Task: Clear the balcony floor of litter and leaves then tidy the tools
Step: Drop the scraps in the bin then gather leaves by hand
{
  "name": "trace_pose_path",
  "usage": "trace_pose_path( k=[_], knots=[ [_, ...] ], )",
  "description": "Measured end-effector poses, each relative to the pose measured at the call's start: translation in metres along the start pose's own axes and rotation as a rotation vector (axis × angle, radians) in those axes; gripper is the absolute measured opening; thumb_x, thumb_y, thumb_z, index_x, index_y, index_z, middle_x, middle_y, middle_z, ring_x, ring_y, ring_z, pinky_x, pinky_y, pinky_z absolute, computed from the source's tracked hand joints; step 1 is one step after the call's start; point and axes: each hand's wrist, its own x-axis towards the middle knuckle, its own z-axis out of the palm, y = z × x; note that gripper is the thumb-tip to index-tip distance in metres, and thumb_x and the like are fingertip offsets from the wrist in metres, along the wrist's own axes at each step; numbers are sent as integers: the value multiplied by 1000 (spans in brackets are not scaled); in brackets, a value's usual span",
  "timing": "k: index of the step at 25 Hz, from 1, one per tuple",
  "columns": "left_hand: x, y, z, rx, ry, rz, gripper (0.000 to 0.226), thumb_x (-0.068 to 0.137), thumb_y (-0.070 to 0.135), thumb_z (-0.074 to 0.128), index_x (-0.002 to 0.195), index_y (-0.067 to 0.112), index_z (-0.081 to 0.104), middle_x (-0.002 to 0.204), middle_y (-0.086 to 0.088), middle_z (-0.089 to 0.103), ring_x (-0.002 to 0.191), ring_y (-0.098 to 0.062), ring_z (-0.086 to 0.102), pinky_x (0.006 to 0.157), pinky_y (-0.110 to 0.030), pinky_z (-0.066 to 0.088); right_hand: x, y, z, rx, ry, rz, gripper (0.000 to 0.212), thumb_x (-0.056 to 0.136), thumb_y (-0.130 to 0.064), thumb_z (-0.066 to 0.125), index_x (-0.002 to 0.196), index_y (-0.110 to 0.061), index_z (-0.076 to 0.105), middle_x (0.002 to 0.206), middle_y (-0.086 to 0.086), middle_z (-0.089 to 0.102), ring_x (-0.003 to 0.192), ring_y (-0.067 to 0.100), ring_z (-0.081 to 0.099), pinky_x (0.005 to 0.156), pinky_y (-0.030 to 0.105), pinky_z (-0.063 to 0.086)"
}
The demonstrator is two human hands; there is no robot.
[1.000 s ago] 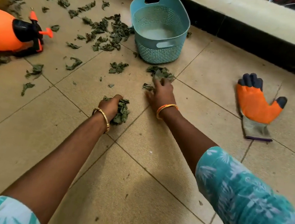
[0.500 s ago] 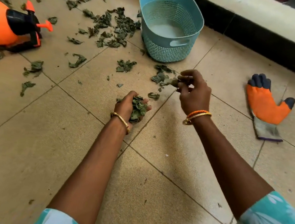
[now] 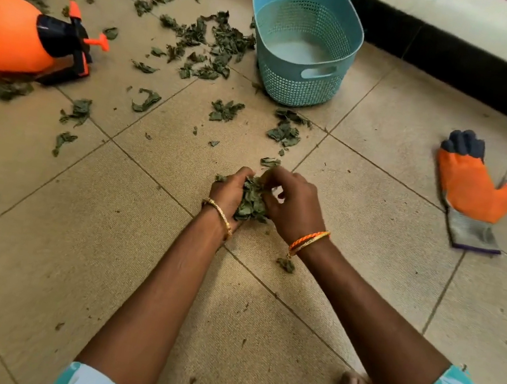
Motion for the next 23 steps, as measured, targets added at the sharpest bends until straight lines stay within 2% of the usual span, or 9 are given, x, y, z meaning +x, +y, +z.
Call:
trace_pose_path(
  k=[3, 6, 7, 9, 11, 12, 15, 18, 23],
  knots=[
    [2, 8, -16, 25, 106, 34, 14, 85, 20, 60, 75, 10, 59, 68, -8, 63, 56, -23, 62, 58, -30, 53, 9, 6, -9, 70, -226, 24, 26, 87, -6, 57, 107, -18, 67, 119, 4, 59, 106, 15, 48, 86, 29, 44],
    [-4, 18, -33, -30, 123, 55, 16, 89, 18, 56, 74, 13, 56, 63, -4, 57, 49, -17, 58, 52, -24, 50, 11, 24, -33, 227, -208, 132, 37, 88, 1, 51, 118, -18, 61, 132, 3, 48, 119, 15, 47, 99, 33, 45],
    [-6, 20, -38, -60, 127, 51, 17, 90, 18, 54, 73, 13, 55, 63, -3, 54, 48, -15, 56, 50, -22, 49, 9, 33, -39, 178, -253, 150, 40, 88, -2, 53, 123, -20, 56, 137, 4, 45, 125, 16, 44, 104, 36, 42],
    [-10, 21, -46, -128, 135, 47, 22, 91, 17, 50, 70, 13, 51, 64, -3, 49, 49, -14, 51, 49, -20, 47, -5, 41, -41, 23, -501, 159, 54, 86, -22, 62, 137, -24, 42, 149, 4, 29, 137, 20, 29, 113, 42, 29],
    [-12, 17, -49, -178, 134, 39, 25, 92, 16, 47, 67, 14, 47, 63, -3, 45, 47, -13, 48, 47, -19, 46, -26, 44, -33, -171, -717, 62, 74, 79, -44, 63, 143, -27, 31, 156, 2, 12, 143, 21, 11, 116, 45, 18],
    [-13, 14, -49, -189, 135, 35, 27, 93, 16, 46, 66, 14, 45, 62, -3, 44, 43, -13, 48, 46, -19, 45, -36, 44, -29, -252, -737, -11, 76, 78, -44, 63, 144, -26, 30, 157, 3, 10, 144, 21, 7, 117, 45, 16],
    [-18, 6, -48, -200, 136, 24, 29, 93, 15, 45, 64, 15, 43, 60, -3, 43, 43, -14, 47, 46, -20, 44, -59, 47, -28, -305, -553, -142, 49, 87, -15, 62, 134, -17, 49, 148, 9, 32, 135, 26, 29, 109, 38, 32],
    [-20, 4, -49, -209, 132, 9, 28, 93, 18, 45, 65, 15, 43, 62, -3, 43, 51, -16, 46, 43, -18, 43, -65, 52, -32, -157, -422, -61, 23, 83, -4, 66, 104, -10, 70, 114, 7, 58, 102, 22, 56, 85, 28, 47],
    [-25, 4, -50, -232, 90, -30, 25, 92, 21, 44, 67, 15, 43, 65, -3, 44, 50, -16, 48, 40, -15, 41, -52, 43, -32, -139, -405, 10, 13, 79, 1, 65, 86, -8, 71, 89, 6, 65, 81, 17, 60, 74, 25, 47]
  ],
)
